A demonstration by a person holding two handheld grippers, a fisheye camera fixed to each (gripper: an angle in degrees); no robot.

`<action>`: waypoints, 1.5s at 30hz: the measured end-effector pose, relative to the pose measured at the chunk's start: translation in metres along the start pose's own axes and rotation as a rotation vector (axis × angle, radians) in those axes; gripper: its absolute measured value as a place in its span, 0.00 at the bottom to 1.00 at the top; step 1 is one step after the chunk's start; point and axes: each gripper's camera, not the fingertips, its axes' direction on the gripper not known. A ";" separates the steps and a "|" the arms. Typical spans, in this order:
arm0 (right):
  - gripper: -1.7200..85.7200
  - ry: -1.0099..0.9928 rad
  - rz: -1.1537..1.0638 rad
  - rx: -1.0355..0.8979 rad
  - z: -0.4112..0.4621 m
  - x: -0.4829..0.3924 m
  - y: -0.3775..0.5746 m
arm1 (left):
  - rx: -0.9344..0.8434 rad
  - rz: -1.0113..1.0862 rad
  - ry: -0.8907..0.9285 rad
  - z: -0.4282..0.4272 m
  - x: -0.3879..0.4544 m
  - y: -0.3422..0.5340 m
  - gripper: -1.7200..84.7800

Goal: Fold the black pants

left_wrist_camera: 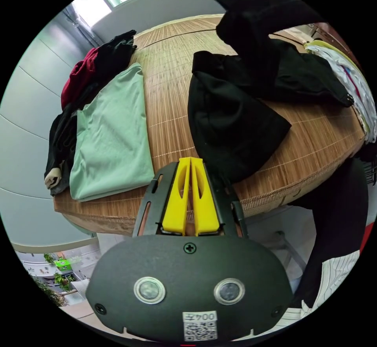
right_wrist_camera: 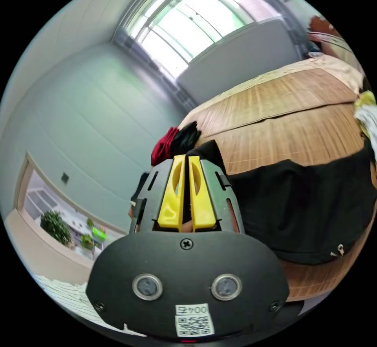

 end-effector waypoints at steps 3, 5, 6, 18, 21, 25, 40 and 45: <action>0.03 0.068 0.066 0.126 -0.100 0.067 0.000 | -0.015 -0.028 0.021 0.001 0.000 -0.010 0.03; 0.05 0.163 0.116 0.057 -0.141 0.123 0.012 | -0.017 -0.054 0.052 0.002 -0.003 -0.014 0.03; 0.06 0.168 0.139 0.021 -0.146 0.138 0.017 | -0.019 -0.076 0.077 0.002 -0.007 -0.017 0.04; 0.08 0.423 0.206 -0.196 -0.251 0.218 0.104 | -0.030 -0.350 0.409 -0.019 -0.002 -0.002 0.19; 0.07 0.360 0.245 -0.131 -0.276 0.207 0.117 | 0.043 -0.370 0.335 -0.024 0.028 -0.011 0.24; 0.03 0.253 0.310 -0.017 -0.312 0.179 0.136 | -0.019 -0.337 0.289 -0.006 0.068 -0.032 0.27; 0.01 -0.213 0.455 0.055 -0.329 0.132 0.176 | -0.004 0.120 0.003 -0.079 0.157 -0.109 0.10; 0.01 -0.218 0.436 0.051 -0.333 0.114 0.172 | -0.025 0.348 -0.412 -0.121 0.122 -0.160 0.10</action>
